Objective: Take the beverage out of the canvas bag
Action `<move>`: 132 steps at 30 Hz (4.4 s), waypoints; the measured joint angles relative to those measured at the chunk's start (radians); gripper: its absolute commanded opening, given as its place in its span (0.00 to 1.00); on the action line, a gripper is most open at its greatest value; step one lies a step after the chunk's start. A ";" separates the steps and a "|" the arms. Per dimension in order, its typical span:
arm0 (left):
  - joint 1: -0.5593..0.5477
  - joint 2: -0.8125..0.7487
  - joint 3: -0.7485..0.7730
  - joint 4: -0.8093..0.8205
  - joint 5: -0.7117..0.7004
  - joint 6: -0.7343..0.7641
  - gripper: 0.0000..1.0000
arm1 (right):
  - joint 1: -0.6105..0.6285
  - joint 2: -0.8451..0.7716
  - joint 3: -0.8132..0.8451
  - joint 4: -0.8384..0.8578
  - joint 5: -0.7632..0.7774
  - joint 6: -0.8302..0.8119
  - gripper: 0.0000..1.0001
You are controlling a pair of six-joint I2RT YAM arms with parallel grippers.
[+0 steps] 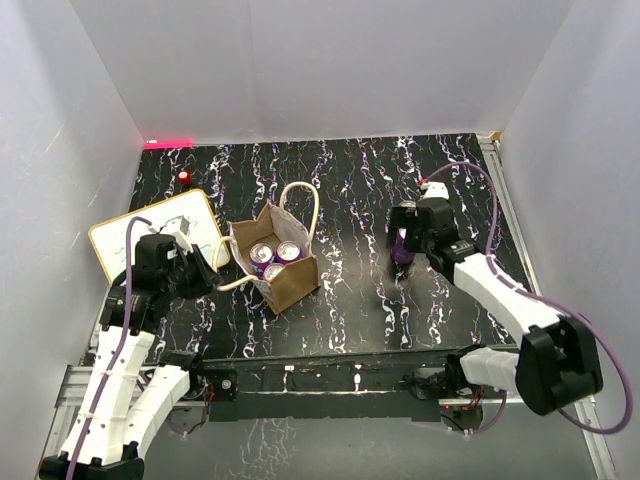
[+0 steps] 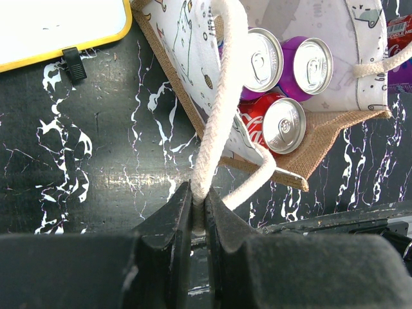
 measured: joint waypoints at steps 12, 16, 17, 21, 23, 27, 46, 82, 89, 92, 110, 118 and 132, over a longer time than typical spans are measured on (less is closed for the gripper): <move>0.000 -0.001 0.000 0.000 0.000 0.000 0.00 | -0.002 -0.285 -0.117 -0.108 -0.145 0.077 0.99; 0.000 -0.001 0.000 0.000 0.000 0.000 0.00 | -0.002 -0.300 -0.023 -0.159 -0.177 0.082 0.99; 0.000 -0.001 0.000 0.000 0.000 0.000 0.00 | -0.002 -0.300 -0.001 -0.159 -0.188 0.082 0.99; 0.000 -0.002 0.000 0.000 0.000 0.000 0.00 | -0.002 -0.290 0.089 -0.145 -0.268 0.096 0.99; 0.000 -0.002 0.000 0.000 0.000 0.000 0.00 | -0.002 -0.266 0.112 -0.123 -0.325 0.113 0.98; 0.000 -0.002 0.000 0.000 0.000 0.000 0.00 | 0.027 -0.164 0.145 -0.085 -0.423 0.160 0.98; 0.000 -0.005 -0.002 0.000 0.000 0.000 0.00 | 0.618 0.340 0.629 -0.076 -0.219 0.119 0.94; 0.000 -0.012 -0.002 0.000 -0.001 0.000 0.00 | 0.705 0.973 1.196 -0.486 -0.018 -0.154 0.86; 0.000 -0.012 -0.002 0.000 0.000 0.000 0.00 | 0.705 1.001 1.234 -0.523 -0.006 -0.154 0.81; 0.000 -0.012 -0.002 0.000 0.000 0.000 0.00 | 0.707 1.018 1.255 -0.535 -0.004 -0.155 0.75; 0.000 -0.014 -0.002 0.000 0.000 0.000 0.00 | 0.717 0.888 1.165 -0.447 0.070 -0.148 0.15; 0.000 -0.013 -0.002 0.000 0.000 0.000 0.00 | 0.720 0.575 0.902 -0.229 0.158 -0.095 0.07; 0.000 -0.006 -0.002 0.000 0.000 0.000 0.00 | 0.662 0.017 0.340 0.013 0.220 0.050 0.07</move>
